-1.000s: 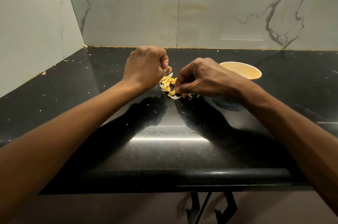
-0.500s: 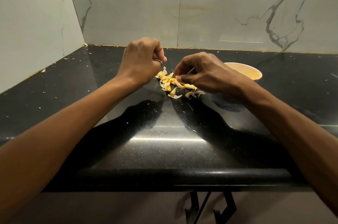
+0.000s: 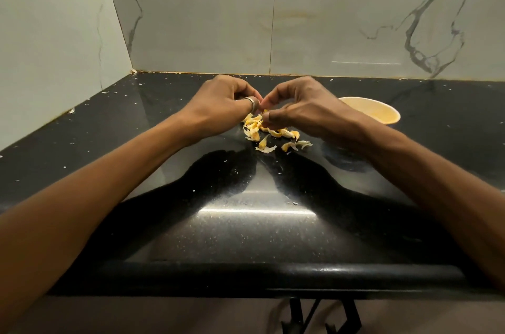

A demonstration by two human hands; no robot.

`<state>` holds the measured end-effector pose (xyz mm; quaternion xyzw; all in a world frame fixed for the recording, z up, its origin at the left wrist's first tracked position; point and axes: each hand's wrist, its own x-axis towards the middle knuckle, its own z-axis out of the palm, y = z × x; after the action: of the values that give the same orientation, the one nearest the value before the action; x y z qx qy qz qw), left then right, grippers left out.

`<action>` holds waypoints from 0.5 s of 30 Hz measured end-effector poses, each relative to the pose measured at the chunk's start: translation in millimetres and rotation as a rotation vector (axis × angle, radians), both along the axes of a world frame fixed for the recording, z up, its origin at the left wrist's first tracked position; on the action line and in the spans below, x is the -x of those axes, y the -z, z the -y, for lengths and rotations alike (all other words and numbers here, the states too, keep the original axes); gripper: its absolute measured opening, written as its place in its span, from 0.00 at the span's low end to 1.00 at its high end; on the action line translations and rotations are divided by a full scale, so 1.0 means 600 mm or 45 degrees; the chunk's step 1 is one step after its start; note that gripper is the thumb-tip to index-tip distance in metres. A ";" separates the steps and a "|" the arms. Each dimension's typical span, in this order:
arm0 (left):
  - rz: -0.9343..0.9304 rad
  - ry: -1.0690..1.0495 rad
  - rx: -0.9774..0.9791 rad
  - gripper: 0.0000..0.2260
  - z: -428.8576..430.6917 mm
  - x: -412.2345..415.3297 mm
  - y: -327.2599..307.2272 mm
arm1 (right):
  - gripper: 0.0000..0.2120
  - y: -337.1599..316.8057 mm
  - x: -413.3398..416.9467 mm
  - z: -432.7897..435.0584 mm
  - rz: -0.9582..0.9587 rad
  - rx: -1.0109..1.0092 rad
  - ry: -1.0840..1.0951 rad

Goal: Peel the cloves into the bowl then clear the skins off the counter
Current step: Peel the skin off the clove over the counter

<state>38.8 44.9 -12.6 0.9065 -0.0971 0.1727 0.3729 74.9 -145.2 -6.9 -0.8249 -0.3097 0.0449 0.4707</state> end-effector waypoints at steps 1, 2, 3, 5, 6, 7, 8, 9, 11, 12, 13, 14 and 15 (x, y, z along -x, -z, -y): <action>-0.027 0.028 -0.003 0.08 -0.001 0.001 -0.001 | 0.07 0.002 0.001 0.002 -0.013 -0.010 -0.008; -0.047 0.052 -0.008 0.08 -0.001 0.002 -0.002 | 0.07 0.003 0.001 0.005 -0.020 -0.023 -0.007; -0.066 0.073 -0.013 0.08 0.000 0.004 -0.003 | 0.07 0.003 0.001 0.007 -0.030 -0.037 0.006; -0.103 0.096 -0.012 0.08 0.001 0.008 -0.005 | 0.08 0.002 0.001 0.010 -0.048 -0.066 0.025; -0.119 0.105 -0.012 0.07 0.001 0.008 -0.005 | 0.10 0.003 0.002 0.010 -0.040 -0.074 0.029; -0.135 0.118 -0.011 0.07 0.001 0.008 -0.005 | 0.11 0.003 0.002 0.011 -0.022 -0.076 0.037; -0.150 0.132 -0.005 0.07 0.000 0.008 -0.005 | 0.13 0.003 0.003 0.012 -0.002 -0.072 0.049; -0.159 0.153 0.003 0.07 -0.001 0.008 -0.006 | 0.15 0.002 0.003 0.014 0.005 -0.075 0.056; -0.154 0.206 0.011 0.09 -0.005 0.009 -0.008 | 0.16 0.002 0.002 0.016 0.001 -0.100 0.045; -0.150 0.234 0.009 0.10 -0.007 0.010 -0.008 | 0.17 0.002 0.000 0.017 0.007 -0.106 0.034; -0.143 0.261 0.001 0.12 -0.007 0.011 -0.008 | 0.17 0.002 -0.002 0.018 0.014 -0.107 0.026; -0.126 0.279 -0.018 0.13 -0.007 0.012 -0.008 | 0.17 0.001 -0.004 0.019 0.013 -0.112 0.018; -0.098 0.278 -0.045 0.12 -0.005 0.012 -0.007 | 0.18 0.002 -0.005 0.020 -0.001 -0.123 0.012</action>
<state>31.8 48.0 -8.4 0.9028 -0.1840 0.0945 0.3771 78.0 -157.0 -7.9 -0.8027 -0.3074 0.0279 0.5103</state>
